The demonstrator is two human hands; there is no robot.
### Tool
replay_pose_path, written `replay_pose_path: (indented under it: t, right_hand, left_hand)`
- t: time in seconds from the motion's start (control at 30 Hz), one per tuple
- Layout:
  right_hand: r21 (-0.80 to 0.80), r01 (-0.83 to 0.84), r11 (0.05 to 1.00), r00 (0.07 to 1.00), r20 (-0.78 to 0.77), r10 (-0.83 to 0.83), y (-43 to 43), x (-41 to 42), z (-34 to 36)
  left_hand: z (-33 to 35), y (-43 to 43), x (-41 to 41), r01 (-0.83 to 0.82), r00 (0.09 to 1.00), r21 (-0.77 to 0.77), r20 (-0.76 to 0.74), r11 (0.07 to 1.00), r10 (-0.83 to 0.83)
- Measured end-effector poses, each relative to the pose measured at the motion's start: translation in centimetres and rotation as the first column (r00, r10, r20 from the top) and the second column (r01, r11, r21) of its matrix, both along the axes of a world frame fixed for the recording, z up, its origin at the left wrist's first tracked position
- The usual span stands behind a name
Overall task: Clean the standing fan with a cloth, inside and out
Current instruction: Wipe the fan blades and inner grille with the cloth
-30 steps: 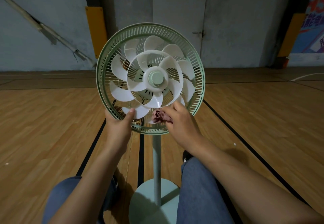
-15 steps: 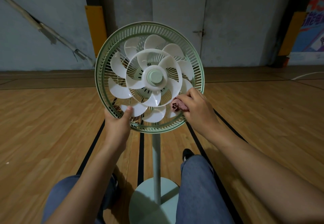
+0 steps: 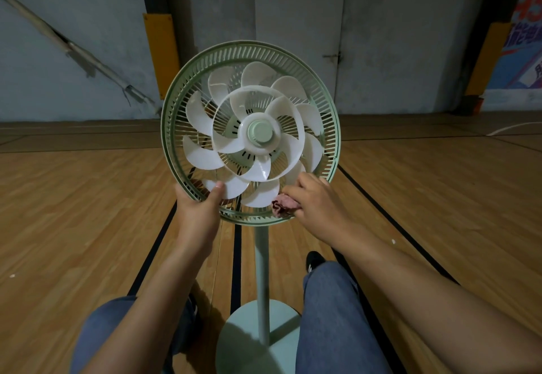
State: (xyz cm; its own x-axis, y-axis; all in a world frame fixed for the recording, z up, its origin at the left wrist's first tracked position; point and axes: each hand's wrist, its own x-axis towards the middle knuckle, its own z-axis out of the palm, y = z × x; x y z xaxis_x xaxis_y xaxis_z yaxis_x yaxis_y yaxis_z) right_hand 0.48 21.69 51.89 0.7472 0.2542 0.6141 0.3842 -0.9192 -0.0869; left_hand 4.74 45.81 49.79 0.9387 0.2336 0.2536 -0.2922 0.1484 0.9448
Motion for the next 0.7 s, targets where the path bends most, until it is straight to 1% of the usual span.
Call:
replay_pose_path:
  t: [0.07,0.2,0.3,0.43,0.6,0.7]
  right_hand:
    - [0.012,0.018,1.000,0.999,0.045,-0.019,-0.1,-0.1,0.5]
    - [0.061,0.076,0.995,0.979,0.183,-0.086,-0.4,0.3,1.2]
    - [0.033,0.070,0.997,0.971,0.225,-0.076,-0.5,0.5,0.8]
    - [0.015,0.065,0.998,0.981,0.184,-0.067,-0.4,1.0,0.4]
    - [-0.017,0.061,0.998,0.995,0.075,-0.060,0.4,0.9,-0.8]
    - [0.007,0.050,0.999,0.999,0.017,-0.050,0.6,0.8,-1.3]
  left_hand:
    - [0.0,0.0,0.0,-0.002,1.000,-0.005,-0.001,1.000,0.002]
    - [-0.2,0.0,-0.3,0.001,1.000,-0.005,0.008,1.000,-0.001]
    - [-0.3,0.0,-0.2,-0.003,1.000,0.004,0.015,1.000,0.003]
    - [-0.4,-0.2,0.2,-0.022,0.999,0.019,0.042,1.000,0.021]
    - [-0.2,-0.3,0.6,-0.038,0.999,0.018,0.033,0.999,0.037]
    - [-0.2,-0.2,0.6,-0.043,0.998,0.043,0.036,0.998,0.042]
